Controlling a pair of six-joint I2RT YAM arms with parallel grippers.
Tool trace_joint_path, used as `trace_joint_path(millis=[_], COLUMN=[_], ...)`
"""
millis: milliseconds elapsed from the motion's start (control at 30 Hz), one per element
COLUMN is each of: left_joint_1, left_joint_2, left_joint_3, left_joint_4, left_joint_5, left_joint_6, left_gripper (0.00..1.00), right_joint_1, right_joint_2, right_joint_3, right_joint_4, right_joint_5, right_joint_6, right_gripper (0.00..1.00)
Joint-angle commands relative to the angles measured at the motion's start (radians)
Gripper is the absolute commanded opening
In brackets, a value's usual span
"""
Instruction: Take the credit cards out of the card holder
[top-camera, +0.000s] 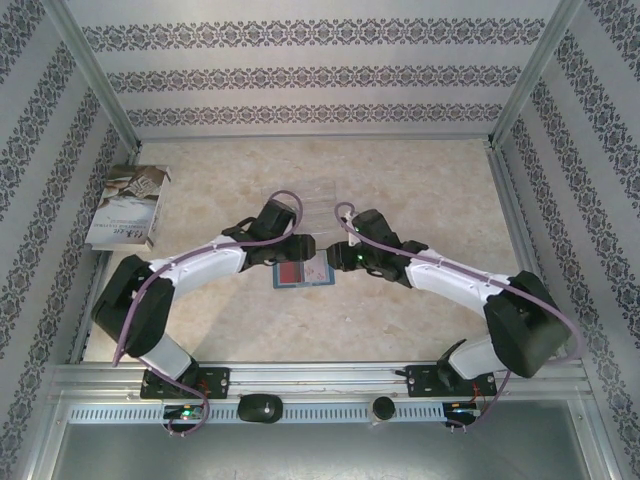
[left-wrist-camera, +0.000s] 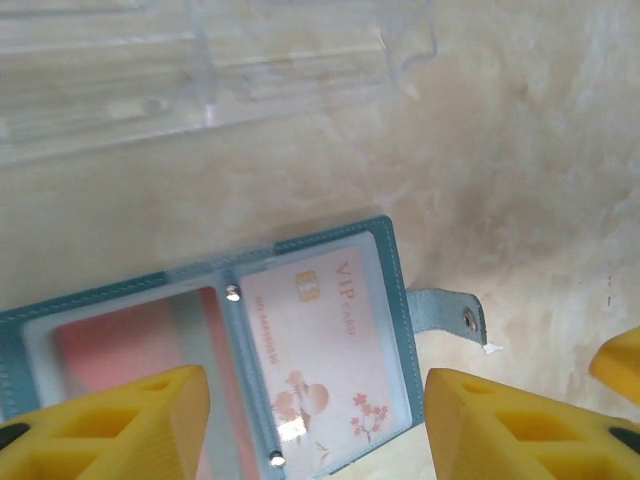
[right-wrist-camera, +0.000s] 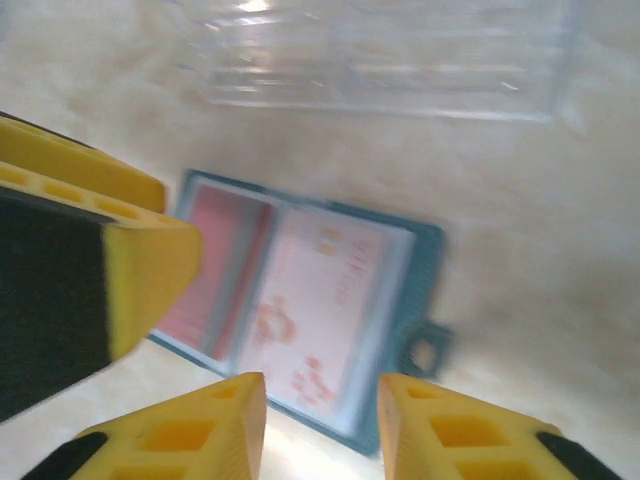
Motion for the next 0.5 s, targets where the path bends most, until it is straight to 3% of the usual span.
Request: trace_joint_path(millis=[0, 133, 333, 467], left_joint_1=[0.043, 0.05, 0.048, 0.047], left_joint_2=[0.014, 0.022, 0.043, 0.029], left_joint_3=[-0.096, -0.118, -0.076, -0.052], left_joint_4=[0.081, 0.157, 0.164, 0.132], left_joint_5=[0.069, 0.115, 0.152, 0.142], left_joint_6=[-0.032, -0.061, -0.072, -0.068], left_gripper=[0.57, 0.53, 0.42, 0.41], right_joint_1=[-0.037, -0.073, -0.087, -0.091], right_joint_2=[0.112, 0.242, 0.33, 0.321], right_joint_3=[0.037, 0.076, 0.045, 0.012], right_joint_4=[0.082, 0.184, 0.243, 0.297], right_joint_5=[-0.196, -0.351, -0.345, -0.352], right_joint_6=[-0.014, 0.029, 0.064, 0.096], right_gripper=[0.3, 0.21, 0.17, 0.18])
